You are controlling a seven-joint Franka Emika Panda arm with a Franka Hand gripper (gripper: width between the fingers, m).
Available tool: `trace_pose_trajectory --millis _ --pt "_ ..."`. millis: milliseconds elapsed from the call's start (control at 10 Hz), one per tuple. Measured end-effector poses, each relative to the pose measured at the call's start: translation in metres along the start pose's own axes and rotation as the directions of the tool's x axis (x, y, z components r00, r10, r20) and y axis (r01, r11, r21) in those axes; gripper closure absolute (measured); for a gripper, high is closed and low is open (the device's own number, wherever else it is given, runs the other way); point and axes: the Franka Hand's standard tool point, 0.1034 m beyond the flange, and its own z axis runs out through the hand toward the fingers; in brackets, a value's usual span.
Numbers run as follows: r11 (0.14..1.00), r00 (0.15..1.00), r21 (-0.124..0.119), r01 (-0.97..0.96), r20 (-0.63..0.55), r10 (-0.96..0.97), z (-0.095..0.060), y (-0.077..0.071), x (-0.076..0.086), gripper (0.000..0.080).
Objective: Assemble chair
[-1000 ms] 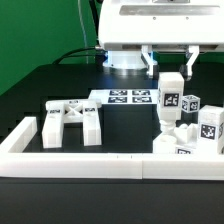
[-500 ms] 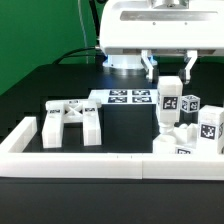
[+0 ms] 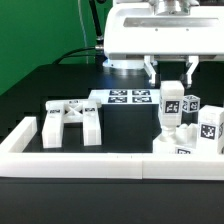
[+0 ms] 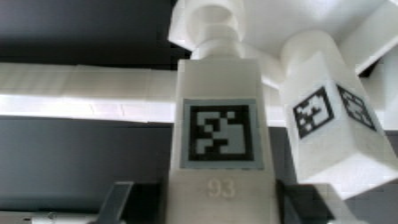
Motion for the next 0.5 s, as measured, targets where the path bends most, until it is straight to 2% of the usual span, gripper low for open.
trace_pose_trajectory --millis 500 --pt "1.000 1.000 -0.005 0.016 0.013 -0.016 0.0073 0.0027 -0.0066 0.0509"
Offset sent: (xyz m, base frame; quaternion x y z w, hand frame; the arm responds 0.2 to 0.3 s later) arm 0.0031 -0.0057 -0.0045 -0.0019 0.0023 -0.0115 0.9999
